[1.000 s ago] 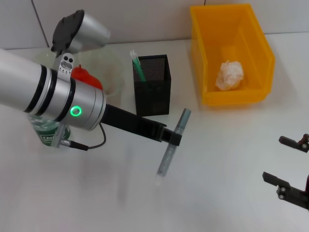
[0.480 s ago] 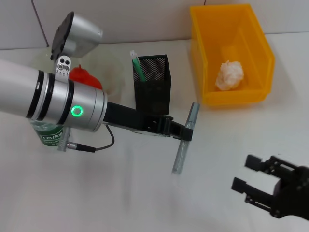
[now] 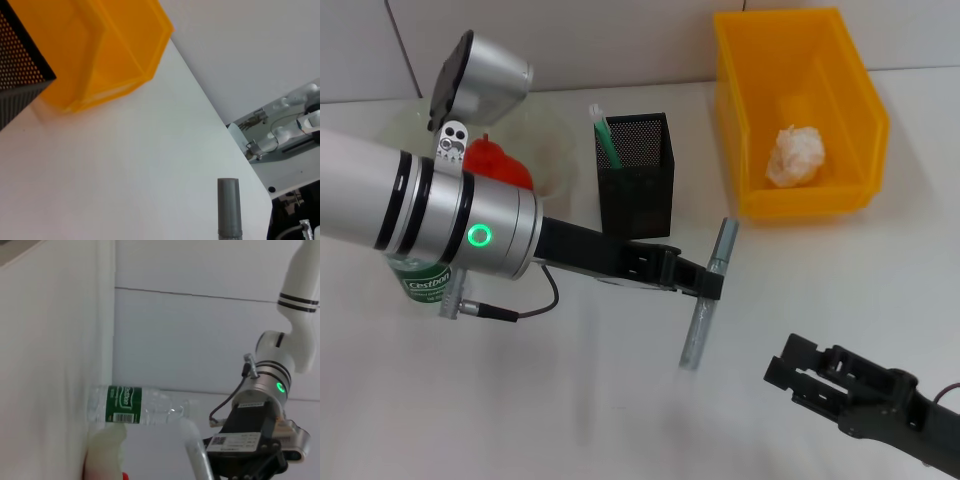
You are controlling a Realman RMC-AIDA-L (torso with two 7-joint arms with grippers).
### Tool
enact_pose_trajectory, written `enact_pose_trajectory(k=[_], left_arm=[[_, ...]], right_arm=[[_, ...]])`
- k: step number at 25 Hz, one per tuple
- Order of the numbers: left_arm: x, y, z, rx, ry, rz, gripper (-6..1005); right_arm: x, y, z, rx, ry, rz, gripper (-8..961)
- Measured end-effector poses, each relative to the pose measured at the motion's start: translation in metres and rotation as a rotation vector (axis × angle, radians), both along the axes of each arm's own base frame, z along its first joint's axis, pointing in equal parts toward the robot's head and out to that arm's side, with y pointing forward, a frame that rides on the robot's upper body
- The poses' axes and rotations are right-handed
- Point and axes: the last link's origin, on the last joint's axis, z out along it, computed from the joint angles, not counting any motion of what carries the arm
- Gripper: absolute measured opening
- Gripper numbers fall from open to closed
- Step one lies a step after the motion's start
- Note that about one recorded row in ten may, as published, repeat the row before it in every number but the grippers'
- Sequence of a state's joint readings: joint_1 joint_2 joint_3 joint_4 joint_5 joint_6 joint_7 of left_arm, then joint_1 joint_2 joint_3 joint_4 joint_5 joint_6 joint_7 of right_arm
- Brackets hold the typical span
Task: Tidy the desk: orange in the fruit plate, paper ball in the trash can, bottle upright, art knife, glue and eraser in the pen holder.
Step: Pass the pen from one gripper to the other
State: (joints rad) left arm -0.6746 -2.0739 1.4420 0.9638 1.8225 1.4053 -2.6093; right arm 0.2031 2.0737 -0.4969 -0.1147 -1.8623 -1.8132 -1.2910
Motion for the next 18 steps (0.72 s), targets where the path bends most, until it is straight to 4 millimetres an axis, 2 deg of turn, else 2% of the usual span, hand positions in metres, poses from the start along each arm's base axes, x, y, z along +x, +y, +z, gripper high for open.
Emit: enact_pose_trajectory(k=[18], left_arm=[[0.006,-0.008,-0.001,-0.055,-0.052,-0.028,133]], right_arm=[[-0.013,-0.002,-0.015,0.021,-0.042,0.113,623]])
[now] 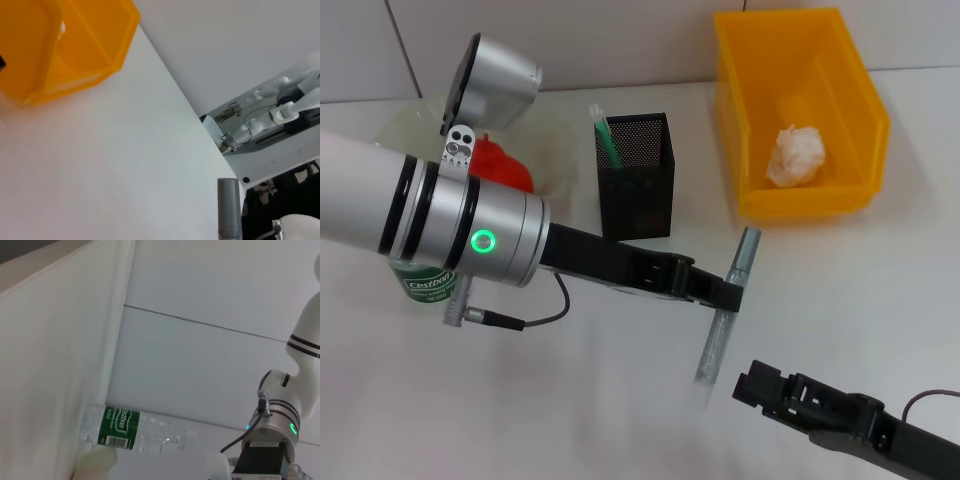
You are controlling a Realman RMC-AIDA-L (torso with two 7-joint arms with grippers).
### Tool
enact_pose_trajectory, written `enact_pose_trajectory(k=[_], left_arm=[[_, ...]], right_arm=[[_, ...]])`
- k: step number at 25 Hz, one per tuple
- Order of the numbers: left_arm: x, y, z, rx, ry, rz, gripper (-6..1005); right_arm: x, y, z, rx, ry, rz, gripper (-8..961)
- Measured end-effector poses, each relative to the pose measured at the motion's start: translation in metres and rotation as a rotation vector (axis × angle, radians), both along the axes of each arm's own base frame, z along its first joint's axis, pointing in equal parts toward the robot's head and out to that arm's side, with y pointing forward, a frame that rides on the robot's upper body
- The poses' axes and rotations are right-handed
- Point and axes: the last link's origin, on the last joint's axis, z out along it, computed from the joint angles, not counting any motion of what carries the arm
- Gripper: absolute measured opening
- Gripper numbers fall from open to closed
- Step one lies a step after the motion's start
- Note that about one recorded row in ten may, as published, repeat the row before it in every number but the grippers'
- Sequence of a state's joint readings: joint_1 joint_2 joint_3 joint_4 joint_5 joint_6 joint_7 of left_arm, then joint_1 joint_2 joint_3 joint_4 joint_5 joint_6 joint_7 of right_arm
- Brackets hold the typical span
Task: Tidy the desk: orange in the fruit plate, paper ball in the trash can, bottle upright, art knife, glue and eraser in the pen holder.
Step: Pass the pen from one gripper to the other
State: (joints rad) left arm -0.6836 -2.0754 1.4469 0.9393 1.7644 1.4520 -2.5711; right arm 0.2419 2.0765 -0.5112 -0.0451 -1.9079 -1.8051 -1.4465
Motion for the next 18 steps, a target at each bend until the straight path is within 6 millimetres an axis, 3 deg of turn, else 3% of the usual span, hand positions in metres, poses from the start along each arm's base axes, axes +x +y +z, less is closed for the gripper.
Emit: enact_pose_trajectory(k=[18], left_arm=[[0.003,-0.001,-0.002,-0.006,-0.006,-0.007,133]], right_arm=[[-0.012,0.012,-0.005,-0.007,0.003,0.055,623]])
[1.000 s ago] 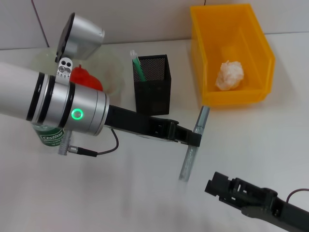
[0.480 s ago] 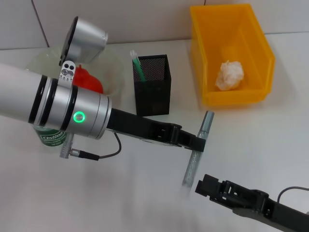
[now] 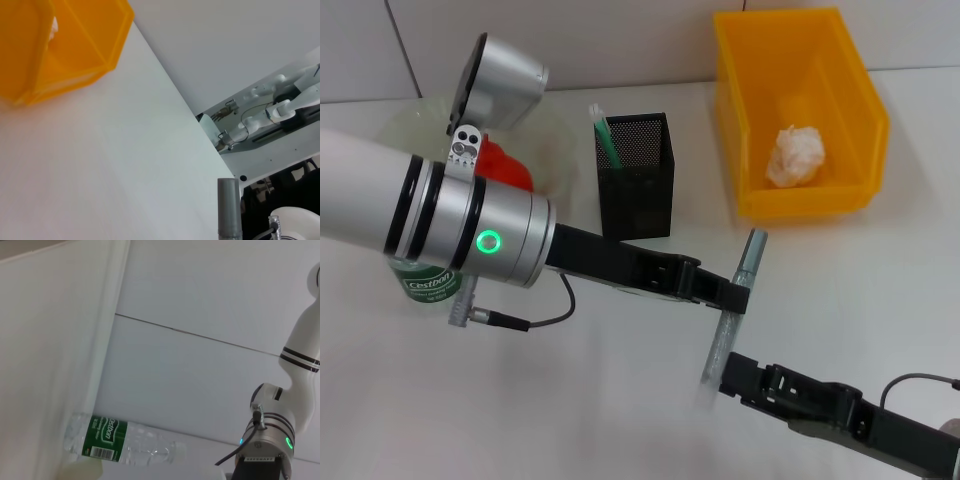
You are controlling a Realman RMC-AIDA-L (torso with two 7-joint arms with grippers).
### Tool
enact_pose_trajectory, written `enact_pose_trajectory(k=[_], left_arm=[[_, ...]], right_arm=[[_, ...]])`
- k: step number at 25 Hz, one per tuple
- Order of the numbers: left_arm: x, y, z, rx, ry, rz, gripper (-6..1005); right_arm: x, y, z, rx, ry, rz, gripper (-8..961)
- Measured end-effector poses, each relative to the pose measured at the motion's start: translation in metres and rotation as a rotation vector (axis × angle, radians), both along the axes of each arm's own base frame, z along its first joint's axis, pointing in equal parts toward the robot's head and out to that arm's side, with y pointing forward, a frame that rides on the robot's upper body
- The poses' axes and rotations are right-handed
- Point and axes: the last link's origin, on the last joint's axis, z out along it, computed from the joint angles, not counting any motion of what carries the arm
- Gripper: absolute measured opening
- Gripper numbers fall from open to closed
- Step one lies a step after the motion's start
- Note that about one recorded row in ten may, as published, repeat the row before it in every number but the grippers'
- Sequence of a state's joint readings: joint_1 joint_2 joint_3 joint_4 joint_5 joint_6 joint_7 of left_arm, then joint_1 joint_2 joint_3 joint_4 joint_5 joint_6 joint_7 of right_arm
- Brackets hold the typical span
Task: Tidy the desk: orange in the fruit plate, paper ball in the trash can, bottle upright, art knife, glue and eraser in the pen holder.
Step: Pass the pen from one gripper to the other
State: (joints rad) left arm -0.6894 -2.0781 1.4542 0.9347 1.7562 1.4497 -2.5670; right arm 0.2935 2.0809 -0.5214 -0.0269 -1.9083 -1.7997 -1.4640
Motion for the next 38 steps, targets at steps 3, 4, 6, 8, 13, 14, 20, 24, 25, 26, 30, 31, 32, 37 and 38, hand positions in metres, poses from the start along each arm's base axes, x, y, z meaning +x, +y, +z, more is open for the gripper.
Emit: enact_pose_trajectory(k=[3,4,6,8,13,14,20,24,25,26,30,31,32,37,38], left_arm=[[0.001,-0.0003,0.0001,0.0,-0.009,-0.004,133],[0.0015,-0.0004,0.0002,0.0,-0.013,-0.005,133],[0.0014,-0.0006,0.0002,0.0,-0.016,-0.005,133],[0.0006,-0.0009,0.0001,0.0,-0.016,-0.004,133],[-0.0012,-0.0013,-0.0005,-0.002,-0.015,0.001,132],[-0.0014,-0.0014,-0.0005,-0.002,-0.015,0.0,132],[-0.0016,-0.0018,-0.0004,-0.003,-0.016,-0.002,132],[-0.0016,-0.0021,-0.0008,-0.004,-0.015,-0.005,132],[-0.0018,-0.0023,-0.0009,-0.004,-0.015,-0.006,132],[-0.0018,-0.0023,-0.0009,-0.004,-0.015,-0.006,132],[-0.0022,-0.0024,-0.0009,-0.003,-0.015,-0.005,133],[-0.0024,-0.0024,-0.0009,-0.003,-0.015,-0.005,133],[-0.0027,-0.0025,-0.0009,-0.002,-0.015,-0.005,133],[-0.0027,-0.0028,-0.0006,-0.001,-0.022,-0.008,133],[-0.0021,-0.0029,-0.0004,-0.002,-0.026,-0.008,133]], right_arm=[[-0.0013,0.0019,-0.0015,-0.003,-0.002,0.002,619],[-0.0018,0.0022,-0.0018,-0.005,-0.001,0.003,617],[-0.0029,0.0029,-0.0023,-0.007,0.002,0.005,611],[-0.0036,0.0034,-0.0029,-0.009,0.003,0.006,606],[-0.0044,0.0037,-0.0056,-0.009,0.0,0.001,592],[-0.0047,0.0033,-0.0064,-0.01,0.002,-0.002,589],[-0.0033,0.0039,-0.01,0.001,-0.023,-0.006,497],[-0.0035,0.004,-0.0104,0.004,-0.025,-0.005,386],[-0.0035,0.0042,-0.0103,0.005,-0.024,-0.006,386],[-0.0038,0.004,-0.0101,0.006,-0.022,-0.005,387],[-0.0057,0.0025,-0.0098,0.013,-0.01,0.005,388],[-0.0062,0.0021,-0.0098,0.015,-0.008,0.007,389],[-0.0067,0.0018,-0.0097,0.017,-0.006,0.01,389],[-0.008,0.0014,-0.0086,0.026,0.003,0.017,360],[-0.008,0.0014,-0.0086,0.026,0.003,0.017,354]])
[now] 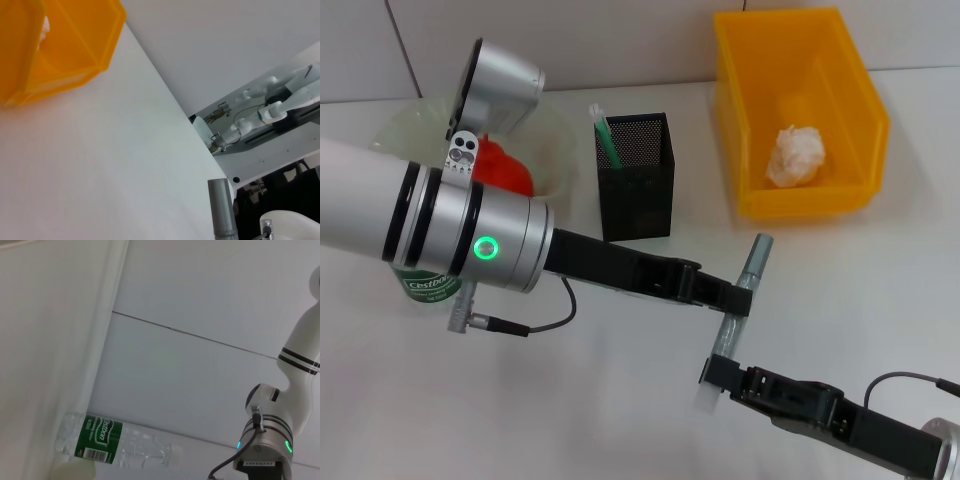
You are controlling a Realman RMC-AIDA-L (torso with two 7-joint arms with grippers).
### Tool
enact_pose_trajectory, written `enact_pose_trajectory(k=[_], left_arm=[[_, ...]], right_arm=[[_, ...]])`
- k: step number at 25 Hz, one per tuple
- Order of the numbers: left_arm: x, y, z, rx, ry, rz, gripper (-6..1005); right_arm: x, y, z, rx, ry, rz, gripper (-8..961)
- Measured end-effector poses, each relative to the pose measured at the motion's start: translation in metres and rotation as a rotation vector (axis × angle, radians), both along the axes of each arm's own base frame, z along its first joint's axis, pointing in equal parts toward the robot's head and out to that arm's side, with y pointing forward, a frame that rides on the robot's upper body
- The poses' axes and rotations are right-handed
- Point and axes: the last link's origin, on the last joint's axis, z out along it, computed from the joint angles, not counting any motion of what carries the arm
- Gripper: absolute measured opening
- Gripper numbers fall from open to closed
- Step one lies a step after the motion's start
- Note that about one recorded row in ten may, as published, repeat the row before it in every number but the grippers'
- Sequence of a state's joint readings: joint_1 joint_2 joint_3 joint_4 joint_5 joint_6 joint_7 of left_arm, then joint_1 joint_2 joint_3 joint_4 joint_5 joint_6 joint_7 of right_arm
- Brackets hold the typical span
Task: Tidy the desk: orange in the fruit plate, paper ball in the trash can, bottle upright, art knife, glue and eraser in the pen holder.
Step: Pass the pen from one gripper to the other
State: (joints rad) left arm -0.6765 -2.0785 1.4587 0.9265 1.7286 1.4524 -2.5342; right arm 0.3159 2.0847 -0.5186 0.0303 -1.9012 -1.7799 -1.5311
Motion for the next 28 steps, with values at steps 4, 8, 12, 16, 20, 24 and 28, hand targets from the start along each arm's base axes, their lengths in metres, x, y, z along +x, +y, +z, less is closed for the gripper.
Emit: enact_pose_trajectory(k=[4,8,12,16,20,24,28], left_arm=[[-0.0001,-0.0002,0.0003,0.0,-0.004,0.0,134],[-0.0006,0.0,0.0004,0.001,-0.003,-0.001,134],[0.0003,-0.0013,-0.0002,-0.002,-0.008,-0.014,132],[-0.0006,-0.0042,-0.0026,-0.019,-0.028,-0.02,126],[-0.0023,-0.0045,-0.0028,-0.024,-0.05,-0.008,149],[-0.0045,-0.0037,-0.0009,-0.012,-0.071,0.005,171],[-0.0042,-0.0034,-0.0006,-0.009,-0.076,0.004,194]], right_arm=[[-0.0003,-0.0002,-0.0011,0.005,0.001,-0.006,331],[-0.0005,-0.0003,-0.0014,0.005,0.003,-0.008,277],[-0.0009,-0.0012,-0.0022,0.01,0.003,-0.007,237],[-0.003,-0.0042,-0.0052,0.033,-0.001,0.004,186],[-0.0028,-0.0056,-0.0057,0.041,-0.001,0.001,149],[-0.0021,-0.007,-0.0058,0.05,-0.006,0.001,150],[-0.0028,-0.0089,-0.0075,0.049,-0.002,-0.004,149]])
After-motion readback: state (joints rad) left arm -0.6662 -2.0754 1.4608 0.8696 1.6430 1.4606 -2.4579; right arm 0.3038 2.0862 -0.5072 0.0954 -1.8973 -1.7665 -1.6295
